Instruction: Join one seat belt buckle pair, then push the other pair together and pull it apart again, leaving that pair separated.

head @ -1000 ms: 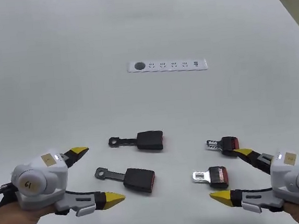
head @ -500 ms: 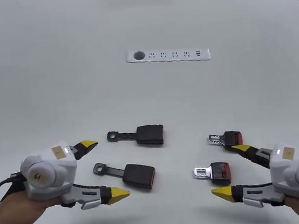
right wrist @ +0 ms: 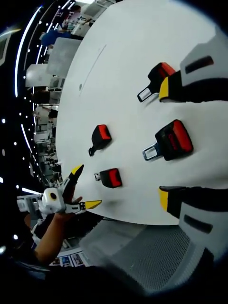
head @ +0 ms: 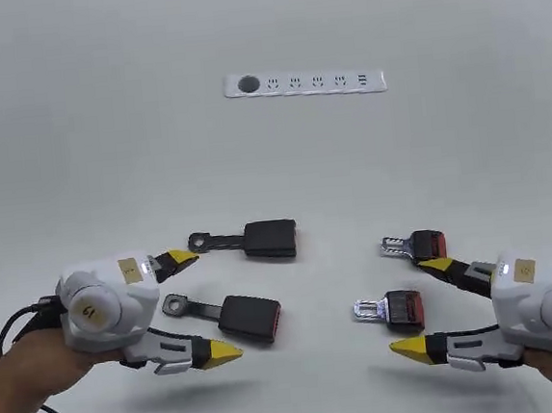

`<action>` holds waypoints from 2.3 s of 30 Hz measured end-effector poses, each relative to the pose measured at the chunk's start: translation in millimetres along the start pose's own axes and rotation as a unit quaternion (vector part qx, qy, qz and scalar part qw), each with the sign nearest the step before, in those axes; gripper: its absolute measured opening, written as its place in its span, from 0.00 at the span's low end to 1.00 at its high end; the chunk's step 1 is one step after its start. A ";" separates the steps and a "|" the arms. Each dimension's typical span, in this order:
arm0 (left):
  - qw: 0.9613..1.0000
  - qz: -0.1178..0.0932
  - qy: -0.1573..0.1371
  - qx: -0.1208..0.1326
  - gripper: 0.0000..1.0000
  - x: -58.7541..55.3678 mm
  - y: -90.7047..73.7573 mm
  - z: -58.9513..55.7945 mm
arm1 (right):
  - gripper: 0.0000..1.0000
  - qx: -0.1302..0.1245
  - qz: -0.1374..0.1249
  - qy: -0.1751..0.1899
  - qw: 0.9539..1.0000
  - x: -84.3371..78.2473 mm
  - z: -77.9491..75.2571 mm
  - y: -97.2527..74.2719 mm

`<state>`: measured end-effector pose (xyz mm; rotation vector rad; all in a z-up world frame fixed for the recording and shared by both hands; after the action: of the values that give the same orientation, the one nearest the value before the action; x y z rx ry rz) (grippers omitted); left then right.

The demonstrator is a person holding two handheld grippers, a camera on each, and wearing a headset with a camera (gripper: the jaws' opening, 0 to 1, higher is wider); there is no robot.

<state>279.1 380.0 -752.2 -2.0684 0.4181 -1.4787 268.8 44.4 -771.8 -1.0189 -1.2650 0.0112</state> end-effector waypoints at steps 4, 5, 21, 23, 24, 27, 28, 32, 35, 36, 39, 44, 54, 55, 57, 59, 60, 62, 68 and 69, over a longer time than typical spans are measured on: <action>1.000 0.014 0.008 -0.015 0.84 -0.1 8.7 1.6 | 0.70 0.013 0.006 -0.007 1.000 -0.4 -0.3 2.8; 1.000 0.018 0.012 -0.020 0.84 -0.8 11.3 2.4 | 0.69 0.016 0.006 -0.009 1.000 -0.3 -0.5 3.7; 0.994 0.068 0.057 -0.065 0.77 -3.1 29.7 9.0 | 0.63 0.063 0.032 -0.025 0.997 -7.9 -7.5 7.9; 0.992 0.078 0.068 -0.072 0.75 -3.1 32.2 10.0 | 0.61 0.069 0.035 -0.036 0.996 -8.5 -8.0 7.6; 0.991 0.083 0.070 -0.075 0.74 -3.9 34.0 11.4 | 0.60 0.071 0.038 -0.039 0.996 -8.7 -8.3 7.7; 0.989 0.097 0.078 -0.083 0.71 -5.0 39.0 14.4 | 0.58 0.080 0.043 -0.041 0.995 -8.9 -9.5 9.0; 0.987 0.103 0.084 -0.090 0.69 -4.7 40.5 14.1 | 0.56 0.083 0.047 -0.041 0.995 -8.9 -9.7 9.3; 0.982 0.120 0.105 -0.099 0.61 -5.7 44.6 15.0 | 0.53 0.092 0.051 -0.051 0.993 -8.4 -11.2 10.3; 0.979 0.131 0.109 -0.109 0.58 -6.1 44.9 15.6 | 0.51 0.095 0.054 -0.062 0.992 -8.3 -13.3 11.0; 0.979 0.132 0.114 -0.110 0.53 -5.6 44.6 15.7 | 0.50 0.097 0.055 -0.069 0.991 -8.6 -14.4 11.4; 0.975 0.148 0.123 -0.112 0.50 -8.7 46.3 17.0 | 0.47 0.103 0.062 -0.074 0.990 -7.8 -17.1 11.8; 0.973 0.149 0.137 -0.114 0.49 -6.4 46.5 18.3 | 0.46 0.111 0.065 -0.077 0.989 -7.5 -19.0 13.7; 0.974 0.143 0.137 -0.112 0.38 -7.9 47.1 14.5 | 0.37 0.120 0.087 -0.110 0.983 -10.8 -18.8 15.2; 0.974 0.142 0.136 -0.112 0.37 -7.9 47.2 14.0 | 0.37 0.122 0.084 -0.112 0.983 -11.3 -19.3 16.4; 0.975 0.140 0.135 -0.108 0.37 -8.1 46.9 13.2 | 0.37 0.124 0.084 -0.116 0.982 -11.5 -19.6 16.8; 0.977 0.137 0.131 -0.101 0.37 -8.3 46.6 12.7 | 0.37 0.126 0.086 -0.121 0.981 -10.4 -19.3 16.7; 0.978 0.135 0.126 -0.096 0.37 -8.4 46.3 12.3 | 0.36 0.126 0.087 -0.122 0.981 -9.8 -19.2 16.8; 0.980 0.131 0.122 -0.090 0.37 -8.8 45.9 11.4 | 0.36 0.128 0.090 -0.127 0.979 -8.9 -19.8 17.8; 0.981 0.128 0.116 -0.084 0.37 -9.4 45.0 10.9 | 0.36 0.135 0.097 -0.142 0.976 -6.4 -19.9 19.1; 0.981 0.129 0.116 -0.085 0.37 -9.3 44.9 10.9 | 0.36 0.136 0.097 -0.143 0.975 -6.4 -19.9 19.1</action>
<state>289.1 352.1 -788.9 -1.8839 0.8975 -1.5733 291.8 39.9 -787.8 -0.9194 -1.3736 0.4858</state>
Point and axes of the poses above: the centre of the closed fingertips' face, and the gripper's own axes: y roughly forward along the fingers, z roughly to its left, x roughly out of its top, the point moved 9 cm from there along -y, roughly backward along the fingers, and after that the axes turned 14 degrees about -x, right-handed, at the moved point
